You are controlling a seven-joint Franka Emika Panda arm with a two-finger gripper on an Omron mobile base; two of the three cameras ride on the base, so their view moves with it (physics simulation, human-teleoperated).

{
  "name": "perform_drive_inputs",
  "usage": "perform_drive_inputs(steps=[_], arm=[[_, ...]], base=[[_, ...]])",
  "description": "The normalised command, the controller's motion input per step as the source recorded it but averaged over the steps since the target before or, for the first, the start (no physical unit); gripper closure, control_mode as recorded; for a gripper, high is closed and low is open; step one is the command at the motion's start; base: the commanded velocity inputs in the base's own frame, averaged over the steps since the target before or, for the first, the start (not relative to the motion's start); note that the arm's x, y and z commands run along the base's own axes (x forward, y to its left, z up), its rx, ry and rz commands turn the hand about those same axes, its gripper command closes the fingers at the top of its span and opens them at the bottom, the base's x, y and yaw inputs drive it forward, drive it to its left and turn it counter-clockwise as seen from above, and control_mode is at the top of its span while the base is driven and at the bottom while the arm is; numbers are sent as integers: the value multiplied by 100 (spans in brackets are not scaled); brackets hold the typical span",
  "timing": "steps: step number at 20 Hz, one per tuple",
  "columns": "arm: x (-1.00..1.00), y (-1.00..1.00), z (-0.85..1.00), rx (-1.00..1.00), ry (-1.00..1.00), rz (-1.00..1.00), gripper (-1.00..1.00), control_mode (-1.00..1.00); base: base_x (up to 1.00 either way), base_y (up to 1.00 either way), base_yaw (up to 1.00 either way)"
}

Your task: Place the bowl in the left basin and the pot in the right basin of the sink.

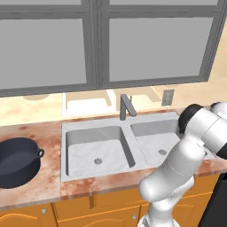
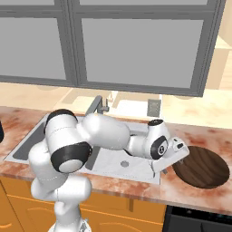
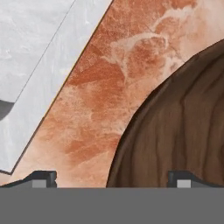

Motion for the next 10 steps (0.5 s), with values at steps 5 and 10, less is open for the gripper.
perform_drive_inputs(steps=[5, 10], arm=[[9, -13, -13, 13, 0, 0, -100, -100], [11, -15, -13, 10, 0, 0, -100, -100]], base=[[0, 0, 0], [0, 0, 0]])
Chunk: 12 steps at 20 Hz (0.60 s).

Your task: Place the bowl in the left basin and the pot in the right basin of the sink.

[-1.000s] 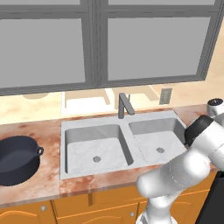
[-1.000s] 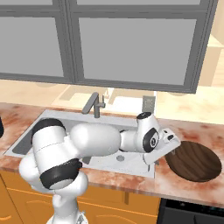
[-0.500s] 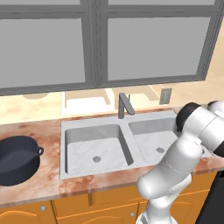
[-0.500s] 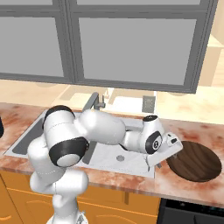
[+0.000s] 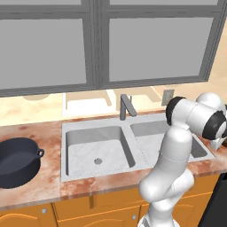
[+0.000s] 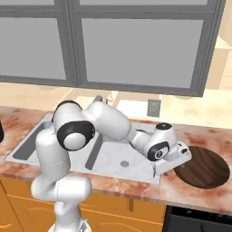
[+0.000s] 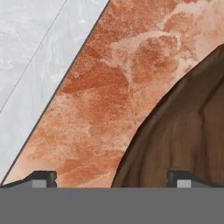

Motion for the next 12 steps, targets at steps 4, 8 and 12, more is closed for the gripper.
perform_drive_inputs(steps=[4, 8, 12], arm=[[11, -13, -10, 7, 0, 0, 100, -100], [1, -14, -2, 3, 0, 0, 100, -100], [0, -9, 1, 0, 0, 0, 100, -100]], base=[[0, 0, 0], [0, 0, 0], [0, 0, 0]])
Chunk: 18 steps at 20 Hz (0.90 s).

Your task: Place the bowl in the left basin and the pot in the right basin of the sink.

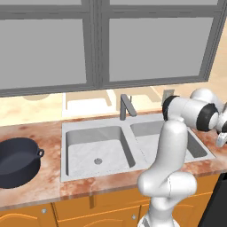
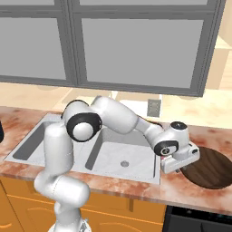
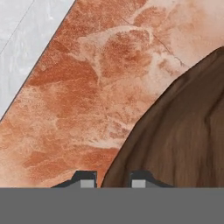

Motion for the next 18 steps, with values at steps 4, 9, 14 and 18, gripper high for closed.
perform_drive_inputs(steps=[4, 9, 14, 18], arm=[[-1, 3, 15, 0, -2, 0, 100, -100], [-7, 23, 26, -3, -9, 0, 100, -100], [-4, 37, 28, -5, -12, 0, 100, -100], [-10, 37, 28, -8, -16, 0, 100, -100]], base=[[0, 0, 0], [0, 0, 0], [0, 0, 0], [0, 0, 0]])
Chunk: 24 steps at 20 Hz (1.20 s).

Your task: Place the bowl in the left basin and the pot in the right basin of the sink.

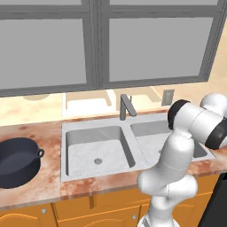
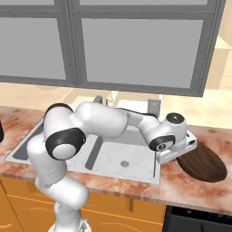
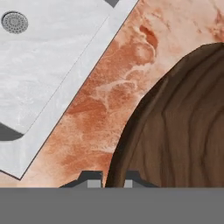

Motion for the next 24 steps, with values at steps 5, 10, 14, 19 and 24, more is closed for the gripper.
perform_drive_inputs(steps=[5, 10, 14, 19, 24], arm=[[-12, 32, 29, -12, -17, 1, 100, -100], [-15, 30, 33, -11, -9, 1, 100, -100], [-17, 27, 32, -5, 0, 2, 100, -100], [-10, 27, 43, -5, 1, 4, 100, -100], [-11, 29, 39, -1, 6, 10, 100, -100]], base=[[0, 0, 0], [0, 0, 0], [0, 0, 0], [0, 0, 0], [0, 0, 0]])
